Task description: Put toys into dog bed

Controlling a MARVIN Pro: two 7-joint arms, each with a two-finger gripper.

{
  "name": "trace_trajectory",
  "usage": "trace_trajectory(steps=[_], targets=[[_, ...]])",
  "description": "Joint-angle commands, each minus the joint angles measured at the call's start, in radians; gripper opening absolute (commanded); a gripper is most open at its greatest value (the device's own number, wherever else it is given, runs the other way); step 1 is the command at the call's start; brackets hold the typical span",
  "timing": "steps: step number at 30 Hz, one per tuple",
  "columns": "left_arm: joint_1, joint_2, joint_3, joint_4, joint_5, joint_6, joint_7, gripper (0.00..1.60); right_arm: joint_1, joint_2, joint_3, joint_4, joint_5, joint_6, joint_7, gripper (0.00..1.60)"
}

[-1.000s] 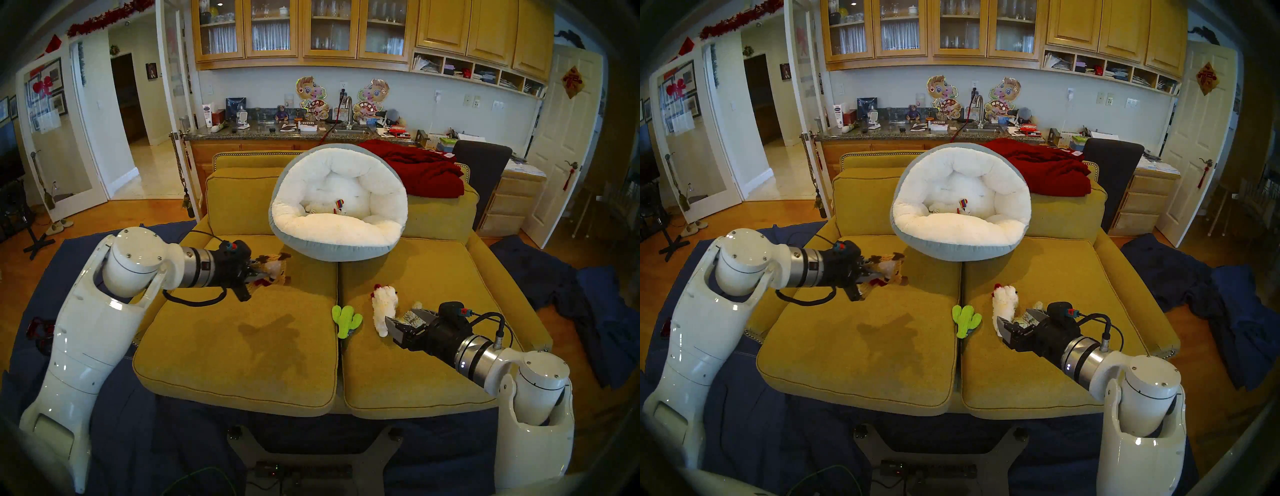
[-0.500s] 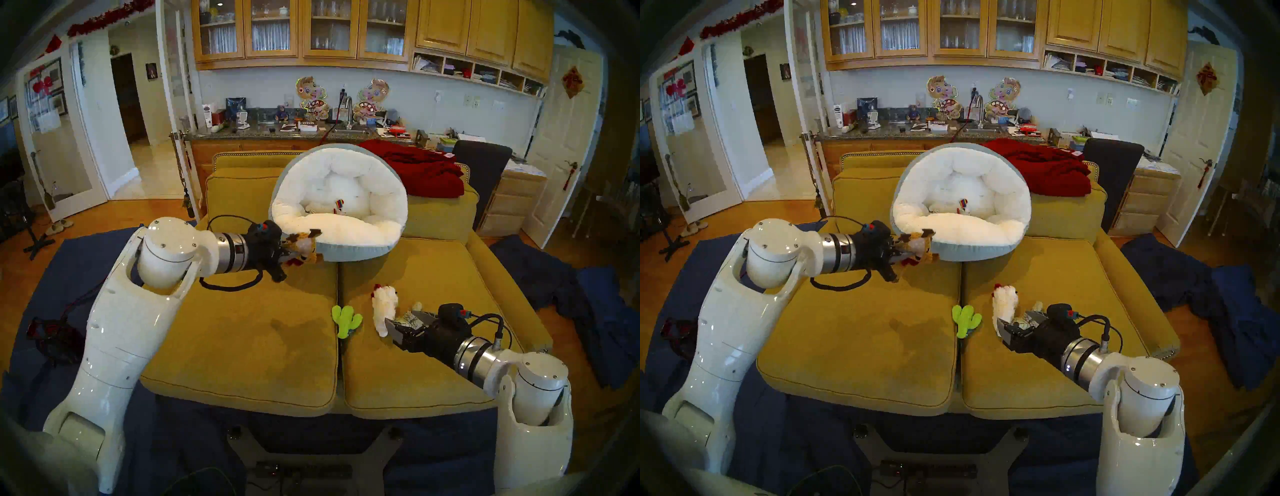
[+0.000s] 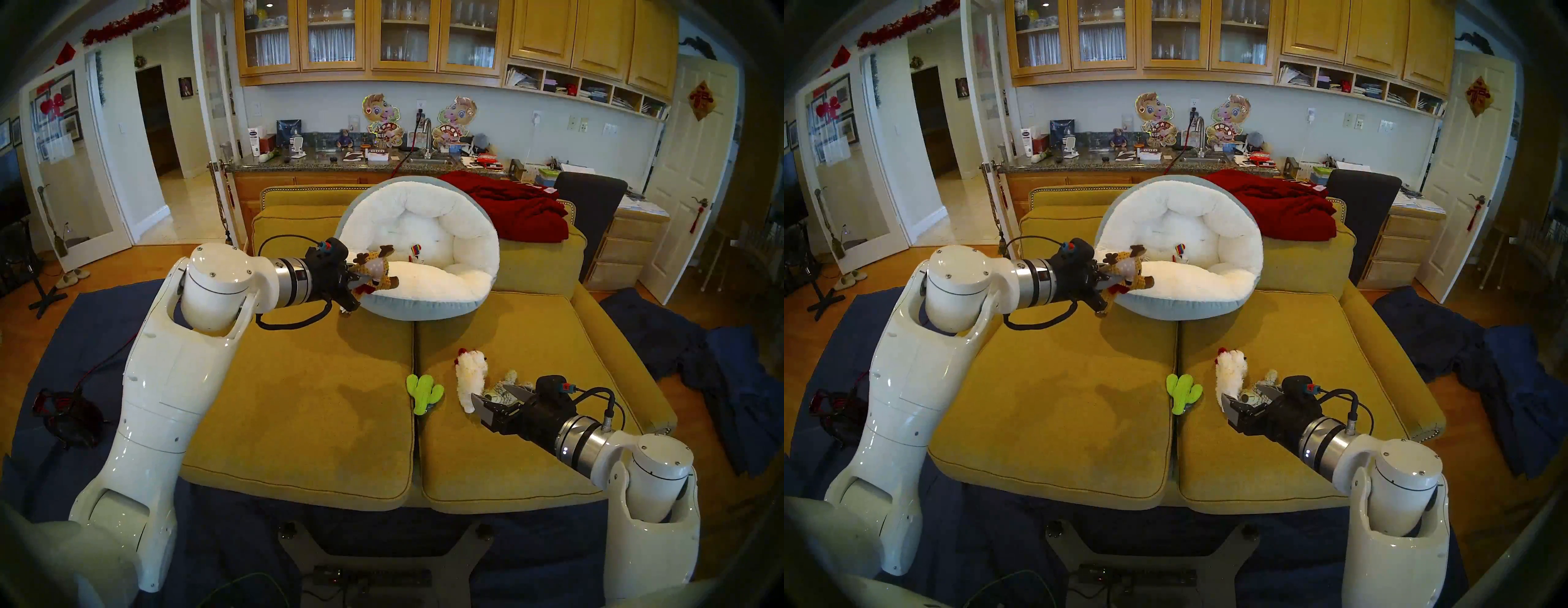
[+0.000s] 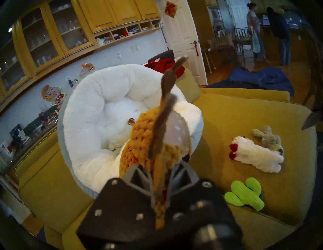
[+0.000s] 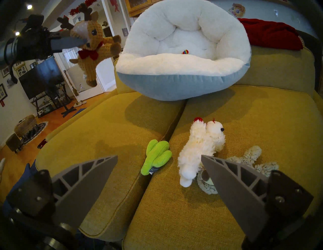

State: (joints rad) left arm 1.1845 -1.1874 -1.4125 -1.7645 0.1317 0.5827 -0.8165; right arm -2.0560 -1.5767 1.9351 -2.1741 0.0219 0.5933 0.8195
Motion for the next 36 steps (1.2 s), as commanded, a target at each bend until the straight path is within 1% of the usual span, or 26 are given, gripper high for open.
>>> trace_trajectory(steps=[1, 3, 7, 9, 10, 15, 18, 19, 20, 21, 22, 23, 24, 25, 27, 28, 31, 32, 33, 34, 35, 36], targets=[[-0.108, -0.053, -0.001, 0.037, 0.015, 0.002, 0.036, 0.0, 0.013, 0.002, -0.001, -0.018, 0.003, -0.005, 0.001, 1.6], [-0.114, -0.057, -0.002, 0.045, 0.018, 0.005, 0.04, 0.0, 0.013, 0.002, -0.001, -0.016, 0.003, -0.005, 0.001, 1.6], [-0.15, -0.077, 0.001, 0.084, 0.032, 0.014, 0.055, 0.0, 0.013, 0.002, -0.001, -0.012, 0.003, -0.005, 0.001, 1.6], [-0.148, -0.087, -0.002, 0.094, 0.038, 0.015, 0.064, 0.0, 0.014, 0.002, -0.001, -0.01, 0.003, -0.005, 0.002, 1.6], [-0.172, -0.091, 0.002, 0.108, 0.042, 0.019, 0.065, 0.0, 0.014, 0.002, -0.001, -0.009, 0.003, -0.005, 0.002, 1.6], [-0.188, -0.113, 0.001, 0.141, 0.057, 0.022, 0.082, 0.0, 0.014, 0.003, -0.001, -0.004, 0.003, -0.005, 0.002, 1.6], [-0.223, -0.124, 0.006, 0.17, 0.066, 0.026, 0.09, 0.0, 0.014, 0.003, -0.001, -0.001, 0.003, -0.005, 0.002, 1.6], [-0.209, -0.128, 0.004, 0.171, 0.069, 0.024, 0.094, 0.0, 0.014, 0.003, -0.001, 0.0, 0.003, -0.005, 0.002, 1.6], [-0.239, -0.132, 0.009, 0.189, 0.073, 0.028, 0.095, 0.0, 0.013, 0.003, -0.001, 0.001, 0.003, -0.005, 0.002, 1.6], [-0.221, -0.135, 0.006, 0.186, 0.074, 0.024, 0.098, 0.0, 0.013, 0.002, -0.001, 0.002, 0.003, -0.005, 0.001, 1.6], [-0.246, -0.139, 0.01, 0.199, 0.077, 0.027, 0.099, 0.0, 0.013, 0.003, -0.001, 0.004, 0.003, -0.005, 0.001, 1.6], [-0.24, -0.143, 0.009, 0.203, 0.08, 0.026, 0.102, 0.0, 0.013, 0.003, -0.001, 0.005, 0.003, -0.005, 0.001, 1.6], [-0.258, -0.146, 0.012, 0.214, 0.082, 0.028, 0.103, 0.0, 0.013, 0.002, -0.001, 0.006, 0.003, -0.005, 0.001, 1.6], [-0.245, -0.151, 0.01, 0.216, 0.085, 0.025, 0.108, 0.0, 0.013, 0.002, -0.001, 0.008, 0.003, -0.005, 0.001, 1.6], [-0.273, -0.156, 0.014, 0.236, 0.091, 0.028, 0.11, 0.0, 0.013, 0.002, -0.001, 0.01, 0.003, -0.005, 0.001, 1.6], [-0.264, -0.158, 0.012, 0.238, 0.093, 0.026, 0.113, 0.0, 0.013, 0.002, -0.001, 0.011, 0.003, -0.005, 0.001, 1.6], [-0.288, -0.167, 0.014, 0.265, 0.101, 0.028, 0.119, 0.0, 0.013, 0.002, -0.001, 0.015, 0.003, -0.005, 0.001, 1.6], [-0.32, -0.169, 0.019, 0.284, 0.104, 0.032, 0.119, 0.0, 0.013, 0.002, -0.001, 0.017, 0.003, -0.005, 0.001, 1.6], [-0.283, -0.173, 0.013, 0.277, 0.107, 0.025, 0.124, 0.0, 0.013, 0.002, -0.001, 0.018, 0.003, -0.005, 0.001, 1.6], [-0.309, -0.175, 0.017, 0.292, 0.109, 0.029, 0.124, 0.0, 0.013, 0.002, -0.001, 0.019, 0.003, -0.005, 0.001, 1.6], [-0.303, -0.177, 0.016, 0.295, 0.111, 0.028, 0.126, 0.0, 0.013, 0.002, -0.001, 0.02, 0.003, -0.005, 0.001, 1.6], [-0.329, -0.181, 0.019, 0.312, 0.114, 0.031, 0.127, 0.0, 0.013, 0.002, -0.001, 0.022, 0.003, -0.005, 0.001, 1.6]])
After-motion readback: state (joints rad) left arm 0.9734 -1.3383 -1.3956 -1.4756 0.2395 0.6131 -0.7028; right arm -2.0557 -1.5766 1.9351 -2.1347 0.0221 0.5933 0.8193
